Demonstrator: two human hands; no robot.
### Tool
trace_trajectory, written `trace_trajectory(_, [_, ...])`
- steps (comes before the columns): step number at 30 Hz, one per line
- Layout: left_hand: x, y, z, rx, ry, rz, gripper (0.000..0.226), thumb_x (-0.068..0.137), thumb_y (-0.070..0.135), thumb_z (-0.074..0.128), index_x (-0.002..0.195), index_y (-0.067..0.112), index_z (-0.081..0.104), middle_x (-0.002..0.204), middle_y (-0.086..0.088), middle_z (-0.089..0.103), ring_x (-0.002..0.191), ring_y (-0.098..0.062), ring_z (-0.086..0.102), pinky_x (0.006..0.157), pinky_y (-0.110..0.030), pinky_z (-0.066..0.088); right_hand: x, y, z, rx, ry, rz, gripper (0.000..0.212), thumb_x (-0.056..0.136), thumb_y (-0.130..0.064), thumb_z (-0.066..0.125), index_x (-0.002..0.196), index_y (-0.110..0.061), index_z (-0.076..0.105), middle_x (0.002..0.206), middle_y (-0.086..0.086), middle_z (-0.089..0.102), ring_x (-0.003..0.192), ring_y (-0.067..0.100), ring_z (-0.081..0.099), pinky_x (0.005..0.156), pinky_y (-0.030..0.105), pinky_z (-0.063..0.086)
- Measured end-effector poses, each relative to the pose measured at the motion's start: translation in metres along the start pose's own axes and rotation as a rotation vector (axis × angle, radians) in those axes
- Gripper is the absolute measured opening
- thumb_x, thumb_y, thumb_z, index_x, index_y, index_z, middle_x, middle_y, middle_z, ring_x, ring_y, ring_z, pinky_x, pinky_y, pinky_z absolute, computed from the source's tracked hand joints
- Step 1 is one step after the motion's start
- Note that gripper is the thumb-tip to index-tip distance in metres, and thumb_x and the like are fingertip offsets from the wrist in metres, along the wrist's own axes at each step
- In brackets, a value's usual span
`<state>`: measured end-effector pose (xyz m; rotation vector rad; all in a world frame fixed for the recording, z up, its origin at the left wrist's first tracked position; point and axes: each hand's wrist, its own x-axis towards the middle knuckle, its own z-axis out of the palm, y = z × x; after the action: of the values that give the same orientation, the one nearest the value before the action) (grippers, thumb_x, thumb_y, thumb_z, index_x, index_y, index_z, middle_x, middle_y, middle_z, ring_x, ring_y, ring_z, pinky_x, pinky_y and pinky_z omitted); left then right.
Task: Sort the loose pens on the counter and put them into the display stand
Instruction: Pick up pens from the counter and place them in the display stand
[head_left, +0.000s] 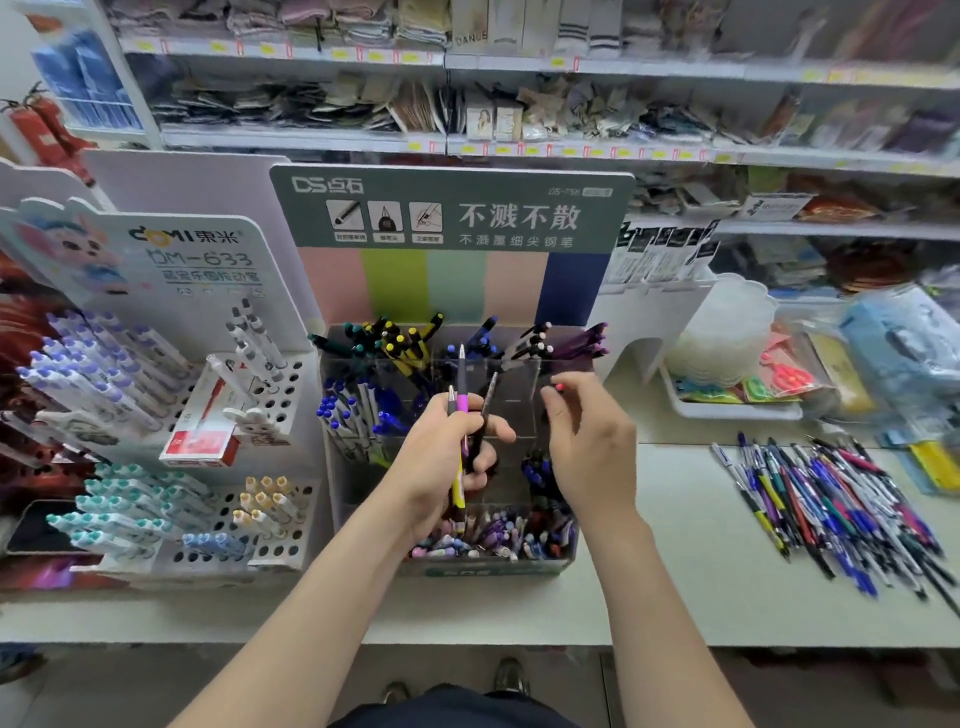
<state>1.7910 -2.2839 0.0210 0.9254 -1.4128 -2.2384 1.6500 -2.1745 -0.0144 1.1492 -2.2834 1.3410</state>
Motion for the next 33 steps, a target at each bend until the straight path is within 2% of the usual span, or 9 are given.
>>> trace_trajectory(5, [0.001, -0.003, 0.006, -0.029, -0.045, 0.0, 0.012, 0.11, 0.006, 0.035, 0.117, 0.012, 0.042, 0.099, -0.019, 0.074, 0.061, -0.019, 0.044, 0.055, -0.032, 0.028, -0.015, 0.006, 0.006, -0.23, -0.031, 0.044, 0.027, 0.093, -0.022, 0.077, 0.119, -0.02, 0.077, 0.107, -0.001, 0.065, 0.102, 0.023, 0.051, 0.086, 0.038, 0.044])
trace_trajectory(8, [0.002, -0.002, 0.008, -0.029, -0.122, -0.007, 0.006, 0.113, 0.015, 0.04, 0.113, 0.013, 0.046, 0.093, -0.015, 0.07, 0.061, -0.019, 0.044, 0.053, -0.03, 0.03, -0.01, -0.02, -0.003, 0.028, -0.022, 0.159, 0.014, 0.098, -0.022, 0.071, 0.109, -0.022, 0.08, 0.099, -0.007, 0.069, 0.094, 0.013, 0.059, 0.082, 0.03, 0.049])
trace_trajectory(10, [0.003, -0.002, 0.009, 0.002, -0.172, 0.01, 0.013, 0.113, 0.021, 0.043, 0.107, 0.013, 0.051, 0.079, -0.009, 0.061, 0.061, -0.018, 0.044, 0.053, -0.031, 0.03, -0.003, -0.039, -0.01, 0.318, -0.152, 0.314, 0.014, 0.103, -0.024, 0.067, 0.098, -0.024, 0.08, 0.083, -0.006, 0.074, 0.077, 0.009, 0.069, 0.073, 0.029, 0.055])
trace_trajectory(13, [0.002, -0.002, 0.011, 0.15, -0.186, 0.03, 0.023, 0.114, 0.027, 0.043, 0.116, 0.008, 0.054, 0.075, -0.006, 0.056, 0.06, -0.017, 0.046, 0.053, -0.032, 0.035, 0.003, -0.05, -0.014, 0.583, -0.295, 0.478, 0.018, 0.106, -0.026, 0.064, 0.095, -0.022, 0.077, 0.067, 0.005, 0.071, 0.05, 0.028, 0.071, 0.057, 0.048, 0.062])
trace_trajectory(18, [0.0, -0.004, 0.01, 0.264, 0.056, 0.131, 0.023, 0.116, 0.023, 0.041, 0.118, 0.009, 0.059, 0.093, -0.013, 0.07, 0.074, -0.024, 0.068, 0.066, -0.046, 0.059, 0.007, -0.054, -0.005, 0.535, 0.021, 0.45, 0.02, 0.114, -0.027, 0.046, 0.108, -0.019, 0.063, 0.075, 0.0, 0.074, 0.065, 0.021, 0.072, 0.069, 0.039, 0.058])
trace_trajectory(20, [0.001, -0.007, 0.001, 0.375, 0.164, 0.229, 0.023, 0.115, 0.025, 0.042, 0.114, 0.019, 0.064, 0.091, -0.007, 0.066, 0.068, -0.02, 0.062, 0.062, -0.051, 0.056, 0.011, -0.058, -0.001, 0.581, 0.063, 0.408, 0.021, 0.116, -0.03, 0.039, 0.113, -0.021, 0.058, 0.064, -0.001, 0.065, 0.059, 0.025, 0.069, 0.061, 0.043, 0.058])
trace_trajectory(22, [0.0, -0.007, -0.01, 0.47, 0.231, 0.331, 0.022, 0.114, 0.03, 0.043, 0.114, 0.031, 0.065, 0.078, 0.005, 0.057, 0.061, -0.015, 0.049, 0.054, -0.042, 0.043, 0.015, -0.061, 0.005, 0.562, 0.002, 0.346, 0.021, 0.115, -0.031, 0.041, 0.114, -0.026, 0.061, 0.06, -0.005, 0.051, 0.048, 0.021, 0.055, 0.049, 0.043, 0.05])
trace_trajectory(26, [-0.006, 0.001, -0.023, 0.461, 0.3, 0.46, 0.011, 0.112, 0.032, 0.048, 0.117, 0.033, 0.058, 0.08, 0.0, 0.067, 0.066, -0.013, 0.054, 0.063, -0.037, 0.045, 0.02, -0.077, 0.019, 0.499, -0.139, 0.297, 0.019, 0.107, -0.021, 0.058, 0.122, -0.028, 0.067, 0.072, -0.012, 0.061, 0.064, 0.009, 0.055, 0.064, 0.022, 0.044])
trace_trajectory(33, [-0.016, 0.022, -0.038, 0.299, 0.229, 0.425, 0.015, 0.11, 0.025, 0.058, 0.115, 0.019, 0.071, 0.072, -0.004, 0.061, 0.069, -0.016, 0.055, 0.063, -0.03, 0.046, 0.025, -0.094, 0.04, 0.468, -0.268, 0.287, 0.039, 0.107, -0.025, 0.059, 0.146, -0.027, 0.059, 0.113, -0.007, 0.075, 0.1, 0.008, 0.069, 0.09, 0.028, 0.054])
